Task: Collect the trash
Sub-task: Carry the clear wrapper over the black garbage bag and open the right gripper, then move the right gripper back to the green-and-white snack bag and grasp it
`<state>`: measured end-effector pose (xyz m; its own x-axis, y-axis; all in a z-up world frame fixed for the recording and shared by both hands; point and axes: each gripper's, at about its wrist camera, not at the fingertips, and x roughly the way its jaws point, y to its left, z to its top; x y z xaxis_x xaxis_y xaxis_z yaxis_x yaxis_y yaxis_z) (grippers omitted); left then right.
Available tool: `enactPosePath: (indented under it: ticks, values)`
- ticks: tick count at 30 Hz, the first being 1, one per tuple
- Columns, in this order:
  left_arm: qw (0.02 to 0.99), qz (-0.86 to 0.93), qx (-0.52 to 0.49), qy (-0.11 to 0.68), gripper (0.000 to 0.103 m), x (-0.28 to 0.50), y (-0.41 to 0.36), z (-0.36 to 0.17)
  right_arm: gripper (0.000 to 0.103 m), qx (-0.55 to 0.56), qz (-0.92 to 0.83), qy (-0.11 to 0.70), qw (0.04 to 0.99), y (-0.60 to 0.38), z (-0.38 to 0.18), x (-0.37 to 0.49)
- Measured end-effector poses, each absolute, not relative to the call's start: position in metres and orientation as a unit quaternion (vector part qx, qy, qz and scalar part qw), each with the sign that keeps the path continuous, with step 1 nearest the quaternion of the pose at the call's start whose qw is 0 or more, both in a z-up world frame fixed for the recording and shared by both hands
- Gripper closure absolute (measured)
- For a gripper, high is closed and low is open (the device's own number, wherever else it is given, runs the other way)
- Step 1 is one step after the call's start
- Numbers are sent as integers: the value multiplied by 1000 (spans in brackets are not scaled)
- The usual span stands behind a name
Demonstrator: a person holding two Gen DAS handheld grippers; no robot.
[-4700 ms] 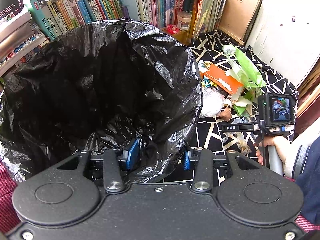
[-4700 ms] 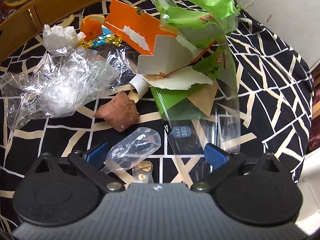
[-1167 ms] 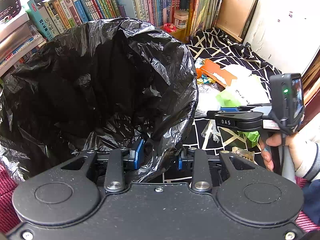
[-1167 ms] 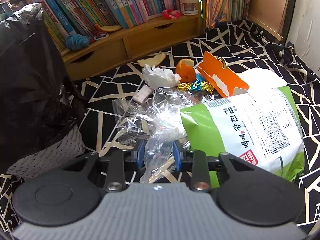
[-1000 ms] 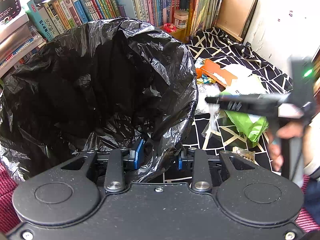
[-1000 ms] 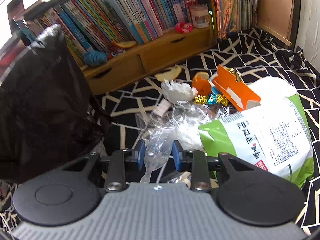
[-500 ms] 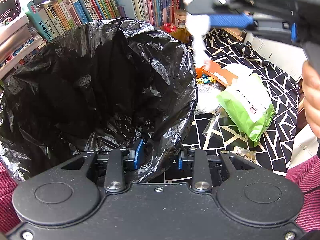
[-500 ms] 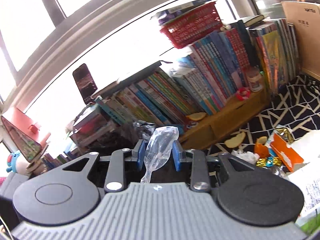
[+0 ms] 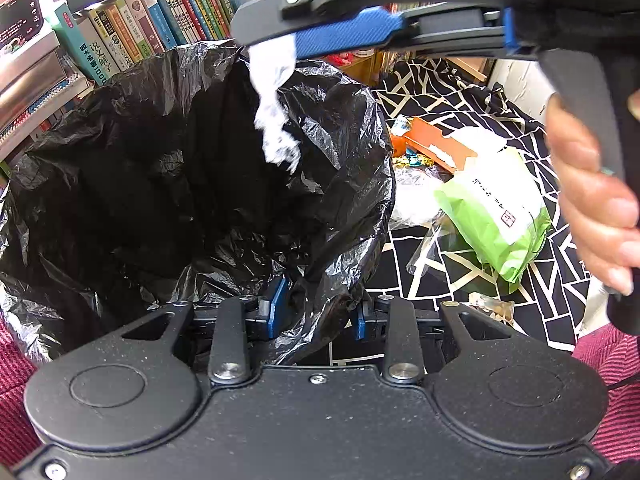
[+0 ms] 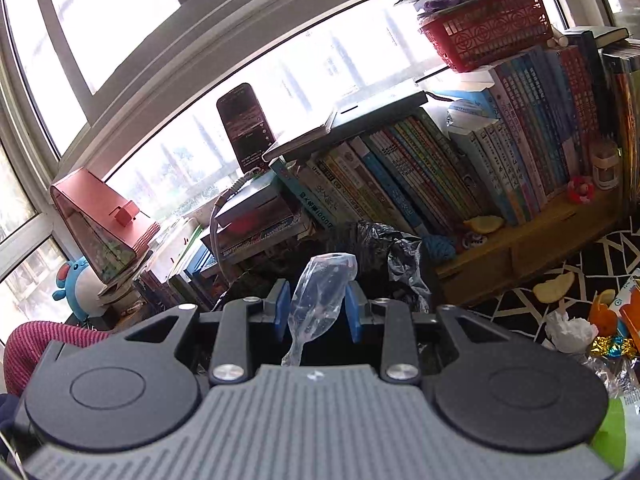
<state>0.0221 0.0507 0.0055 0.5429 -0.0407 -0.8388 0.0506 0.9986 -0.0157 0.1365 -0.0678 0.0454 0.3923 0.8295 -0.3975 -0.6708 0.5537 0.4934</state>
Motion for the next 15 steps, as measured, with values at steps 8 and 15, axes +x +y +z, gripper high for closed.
enactPosePath:
  ticks: [8, 15]
  values:
    - [878, -25, 7, 477, 72, 22, 53, 6, 46, 132, 457, 324, 818, -59, 38, 140]
    - [878, -25, 7, 477, 71, 22, 52, 6, 37, 143, 450, 325, 820, -65, 39, 141]
